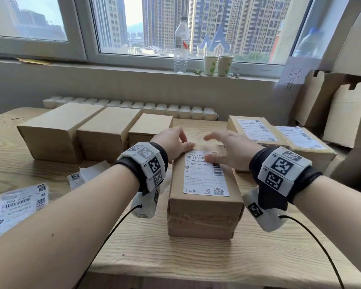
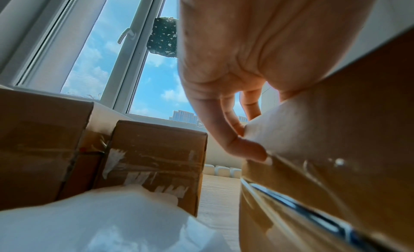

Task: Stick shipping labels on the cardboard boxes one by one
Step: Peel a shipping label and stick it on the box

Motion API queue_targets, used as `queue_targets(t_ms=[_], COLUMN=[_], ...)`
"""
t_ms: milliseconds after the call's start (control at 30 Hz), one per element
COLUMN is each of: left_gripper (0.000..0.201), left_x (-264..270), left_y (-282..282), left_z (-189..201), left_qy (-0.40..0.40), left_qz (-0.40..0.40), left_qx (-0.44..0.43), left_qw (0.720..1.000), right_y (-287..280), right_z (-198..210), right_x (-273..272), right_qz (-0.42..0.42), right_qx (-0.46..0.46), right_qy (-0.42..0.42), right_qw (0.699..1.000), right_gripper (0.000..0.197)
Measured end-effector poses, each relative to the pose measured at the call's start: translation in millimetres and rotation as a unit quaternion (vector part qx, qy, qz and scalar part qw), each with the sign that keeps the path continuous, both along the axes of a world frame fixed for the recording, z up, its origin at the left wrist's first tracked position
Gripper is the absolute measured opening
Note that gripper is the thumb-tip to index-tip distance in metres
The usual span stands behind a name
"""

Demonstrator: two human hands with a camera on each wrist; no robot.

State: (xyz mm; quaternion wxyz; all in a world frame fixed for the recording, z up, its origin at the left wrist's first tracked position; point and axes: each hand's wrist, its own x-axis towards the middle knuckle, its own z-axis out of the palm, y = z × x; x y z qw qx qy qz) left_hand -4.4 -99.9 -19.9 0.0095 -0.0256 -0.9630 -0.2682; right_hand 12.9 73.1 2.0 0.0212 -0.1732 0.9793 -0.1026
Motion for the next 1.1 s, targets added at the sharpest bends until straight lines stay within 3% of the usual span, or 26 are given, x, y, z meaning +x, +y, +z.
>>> queue_targets(t_ms=[200,333,533,633,767,967,1100], left_gripper=[0.03,0.03,0.061,0.088,0.105,0.106,0.104], left_x=[6.5,17.4,45.8,53.2,56.8,57.0,57.2], left_y=[5.1,1.4,-12.8,-16.8,-11.8,-11.3,-15.1], left_z=[1.0,7.6,18.5,21.2,22.9,23.2,19.3], left_qy=[0.056,0.057,-0.083,-0.137,-0.187,-0.195,-0.19], left_qz=[-0.002,-0.043,-0.149,-0.172,-0.187,-0.19,-0.184], left_qx=[-0.084,-0.112,-0.005,-0.057,-0.114,-0.104,-0.081], left_qw=[0.995,0.991,0.985,0.974,0.958,0.956,0.961], right_y=[12.4,16.1,19.2,17.9,14.6,21.7,26.8], right_z=[0.1,-2.0,-11.0,-6.5,-1.4,-1.2,2.3], right_x=[28.3,35.7,37.4,38.0,43.2,43.3,43.3], right_qz=[0.02,0.002,-0.04,-0.035,-0.012,-0.001,-0.027], right_qx=[-0.006,-0.041,-0.084,-0.067,-0.027,-0.043,-0.092], right_qy=[-0.127,-0.122,-0.116,-0.137,-0.169,-0.206,-0.199], right_qw=[0.992,0.992,0.989,0.988,0.985,0.978,0.975], right_gripper=[0.087,0.088,0.11,0.112,0.11,0.117,0.096])
